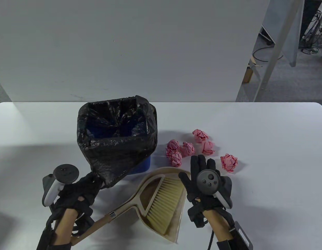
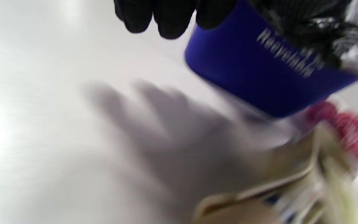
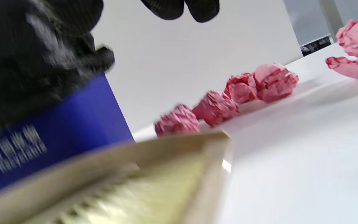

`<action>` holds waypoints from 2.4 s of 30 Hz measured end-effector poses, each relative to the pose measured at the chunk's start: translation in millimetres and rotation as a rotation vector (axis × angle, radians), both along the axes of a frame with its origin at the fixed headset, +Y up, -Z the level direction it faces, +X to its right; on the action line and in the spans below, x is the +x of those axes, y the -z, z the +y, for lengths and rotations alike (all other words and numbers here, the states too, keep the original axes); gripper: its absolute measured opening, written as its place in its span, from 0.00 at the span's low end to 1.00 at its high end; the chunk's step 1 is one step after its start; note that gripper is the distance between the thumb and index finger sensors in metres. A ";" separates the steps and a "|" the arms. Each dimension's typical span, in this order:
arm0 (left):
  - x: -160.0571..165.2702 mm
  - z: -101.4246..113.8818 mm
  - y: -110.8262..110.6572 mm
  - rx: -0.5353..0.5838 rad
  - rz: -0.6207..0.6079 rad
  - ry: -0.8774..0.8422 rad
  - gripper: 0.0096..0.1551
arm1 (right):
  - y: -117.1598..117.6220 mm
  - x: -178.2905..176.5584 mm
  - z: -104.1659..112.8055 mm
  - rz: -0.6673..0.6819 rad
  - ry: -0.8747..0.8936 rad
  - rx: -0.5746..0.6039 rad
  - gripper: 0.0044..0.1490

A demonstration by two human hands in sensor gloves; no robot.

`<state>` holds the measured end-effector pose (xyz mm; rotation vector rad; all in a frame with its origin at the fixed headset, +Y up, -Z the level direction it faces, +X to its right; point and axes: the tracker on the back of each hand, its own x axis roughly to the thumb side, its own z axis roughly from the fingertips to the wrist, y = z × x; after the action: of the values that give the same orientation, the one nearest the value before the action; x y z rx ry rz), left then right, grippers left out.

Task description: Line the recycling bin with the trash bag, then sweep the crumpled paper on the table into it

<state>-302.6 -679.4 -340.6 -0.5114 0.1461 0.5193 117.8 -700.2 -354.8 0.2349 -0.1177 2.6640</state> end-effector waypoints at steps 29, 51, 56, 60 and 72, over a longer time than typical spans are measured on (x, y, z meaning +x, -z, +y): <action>42.4 -11.2 -27.0 -0.173 -0.347 0.037 0.57 | -4.7 -1.6 -9.3 0.065 -0.009 -0.254 0.53; 33.5 29.6 -25.7 0.179 -0.413 0.038 0.45 | -12.5 11.2 11.2 0.053 0.166 -0.100 0.52; 74.0 38.6 -24.4 0.201 -0.519 -0.025 0.41 | -20.1 20.6 26.6 0.014 0.256 0.047 0.52; 128.7 48.1 -14.9 0.265 -0.521 -0.013 0.44 | -24.5 28.1 29.0 -0.024 0.272 0.090 0.53; 257.6 55.8 62.4 0.263 -0.396 -0.509 0.45 | -24.8 23.8 18.4 0.066 0.555 0.081 0.45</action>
<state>-45.1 -623.6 -403.0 -0.3821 -0.4376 0.9061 141.6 -681.8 -330.0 0.2699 -0.2325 2.1008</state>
